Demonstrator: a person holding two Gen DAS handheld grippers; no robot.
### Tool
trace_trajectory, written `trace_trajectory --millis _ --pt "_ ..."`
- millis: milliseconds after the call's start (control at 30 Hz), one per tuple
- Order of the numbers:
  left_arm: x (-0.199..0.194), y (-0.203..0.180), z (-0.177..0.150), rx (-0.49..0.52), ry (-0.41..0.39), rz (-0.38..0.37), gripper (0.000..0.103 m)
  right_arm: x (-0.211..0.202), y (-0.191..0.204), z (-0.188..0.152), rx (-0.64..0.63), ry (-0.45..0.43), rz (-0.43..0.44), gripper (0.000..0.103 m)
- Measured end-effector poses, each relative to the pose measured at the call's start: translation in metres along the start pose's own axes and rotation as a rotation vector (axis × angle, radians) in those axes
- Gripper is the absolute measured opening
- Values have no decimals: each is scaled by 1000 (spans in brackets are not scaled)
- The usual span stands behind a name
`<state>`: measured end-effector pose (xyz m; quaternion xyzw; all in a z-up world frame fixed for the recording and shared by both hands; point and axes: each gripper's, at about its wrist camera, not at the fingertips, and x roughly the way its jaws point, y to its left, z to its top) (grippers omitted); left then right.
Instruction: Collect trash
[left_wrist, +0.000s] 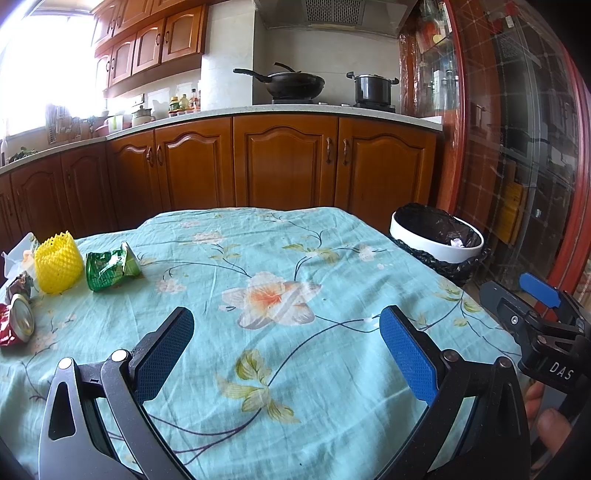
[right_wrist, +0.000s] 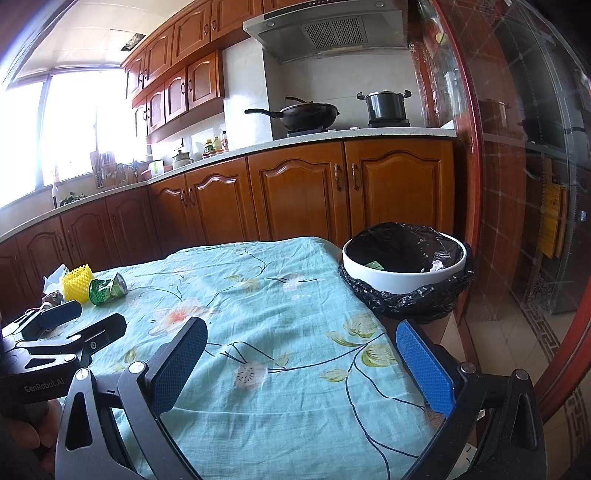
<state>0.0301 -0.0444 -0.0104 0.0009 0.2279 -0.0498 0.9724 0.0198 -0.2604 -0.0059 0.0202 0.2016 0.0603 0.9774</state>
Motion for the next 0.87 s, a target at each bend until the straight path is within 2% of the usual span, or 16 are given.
trace_trajectory --millis 867 --pt "11 12 0 -16 40 -25 103 6 3 1 9 30 6 103"
